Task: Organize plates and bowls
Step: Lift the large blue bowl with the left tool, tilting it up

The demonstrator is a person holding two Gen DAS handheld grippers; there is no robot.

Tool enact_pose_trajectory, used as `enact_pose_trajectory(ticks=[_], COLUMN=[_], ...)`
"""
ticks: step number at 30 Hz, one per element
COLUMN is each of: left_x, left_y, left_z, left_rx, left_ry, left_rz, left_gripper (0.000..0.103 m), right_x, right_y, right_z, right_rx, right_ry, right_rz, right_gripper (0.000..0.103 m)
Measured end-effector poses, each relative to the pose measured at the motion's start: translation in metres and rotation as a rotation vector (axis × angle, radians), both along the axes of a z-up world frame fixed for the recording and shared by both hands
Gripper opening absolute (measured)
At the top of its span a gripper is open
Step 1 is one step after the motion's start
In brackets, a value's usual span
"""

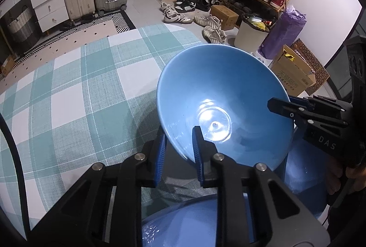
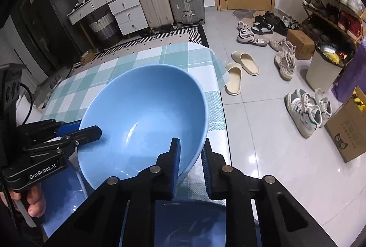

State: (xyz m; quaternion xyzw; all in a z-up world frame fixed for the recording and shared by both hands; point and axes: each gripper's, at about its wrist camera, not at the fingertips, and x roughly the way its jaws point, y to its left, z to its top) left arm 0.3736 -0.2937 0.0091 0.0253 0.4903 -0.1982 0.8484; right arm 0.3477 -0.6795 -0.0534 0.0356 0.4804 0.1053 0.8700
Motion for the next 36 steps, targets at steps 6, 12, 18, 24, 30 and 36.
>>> enact_pose_trajectory(ticks=[6, 12, 18, 24, 30, 36], left_x=[-0.001, -0.003, -0.006, -0.013, -0.023, -0.038], left_y=[0.001, 0.0, 0.001, 0.004, 0.008, 0.01], left_z=[0.0, 0.005, 0.013, 0.027, 0.044, 0.064], left_rx=[0.007, 0.013, 0.005, -0.004, -0.015, -0.021], left_ry=[-0.005, -0.027, -0.051, -0.077, -0.106, -0.134], left_rz=[0.011, 0.014, 0.014, 0.021, 0.027, 0.029], left_gripper=[0.019, 0.019, 0.019, 0.019, 0.019, 0.019], right_x=[-0.002, -0.005, -0.01, -0.017, -0.027, -0.038], right_y=[0.0, 0.004, 0.002, 0.003, 0.007, 0.009], right_z=[0.001, 0.004, 0.014, 0.029, 0.044, 0.058], right_rx=[-0.005, -0.016, -0.01, -0.016, -0.021, -0.022], right_ry=[-0.004, -0.022, -0.05, -0.085, -0.113, -0.141], right_rz=[0.004, 0.017, 0.009, 0.008, 0.016, 0.02], right_gripper=[0.019, 0.019, 0.019, 0.019, 0.019, 0.019])
